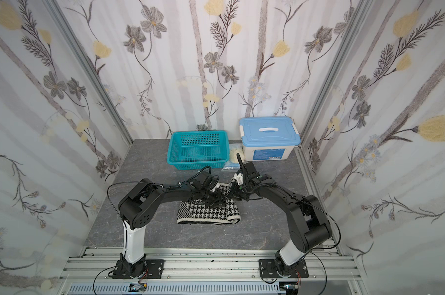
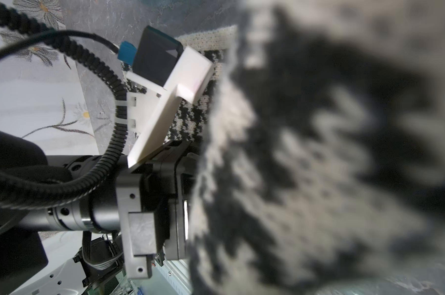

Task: Roll up the scarf and place it into the basket
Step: Roll the scarf at the center of the board.

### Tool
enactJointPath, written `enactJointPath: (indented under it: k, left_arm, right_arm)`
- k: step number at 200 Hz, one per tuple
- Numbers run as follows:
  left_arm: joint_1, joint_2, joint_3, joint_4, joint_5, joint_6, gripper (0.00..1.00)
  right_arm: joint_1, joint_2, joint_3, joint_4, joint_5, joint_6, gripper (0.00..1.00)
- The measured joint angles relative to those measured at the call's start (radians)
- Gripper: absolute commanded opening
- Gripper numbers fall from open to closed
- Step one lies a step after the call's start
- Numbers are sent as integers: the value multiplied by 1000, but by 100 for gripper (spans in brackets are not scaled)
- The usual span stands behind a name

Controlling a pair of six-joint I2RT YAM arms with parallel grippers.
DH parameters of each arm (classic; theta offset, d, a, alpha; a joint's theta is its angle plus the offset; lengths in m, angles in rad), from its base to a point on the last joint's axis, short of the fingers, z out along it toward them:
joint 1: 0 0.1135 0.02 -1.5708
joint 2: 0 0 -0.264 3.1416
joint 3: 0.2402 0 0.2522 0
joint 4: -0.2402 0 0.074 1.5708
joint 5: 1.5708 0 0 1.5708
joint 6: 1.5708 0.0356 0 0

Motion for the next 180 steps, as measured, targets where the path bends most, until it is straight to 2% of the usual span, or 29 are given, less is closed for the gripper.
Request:
enactJointPath:
  k: [59, 75, 100, 122, 145, 162, 180]
  left_arm:
    - [0, 7, -39, 95, 14, -28, 31]
    - [2, 13, -47, 119, 24, -31, 31]
    - [11, 12, -60, 142, 32, -31, 31]
    - [19, 6, -65, 142, 32, -31, 31]
    - [24, 4, -64, 140, 32, -31, 32]
    - [24, 2, -61, 138, 32, -29, 45]
    - [37, -12, -60, 128, 32, -34, 51]
  right_arm:
    - [49, 11, -28, 66, 38, 49, 35]
    - [56, 0, -43, 73, 54, 58, 40]
    - [59, -20, -61, 84, 61, 67, 40]
    - [61, -52, -91, 108, 64, 70, 29]
    - [62, -61, -128, 116, 63, 76, 28]
    - [63, -50, -142, 149, 54, 85, 33]
    - [58, -36, -152, 173, 60, 101, 36]
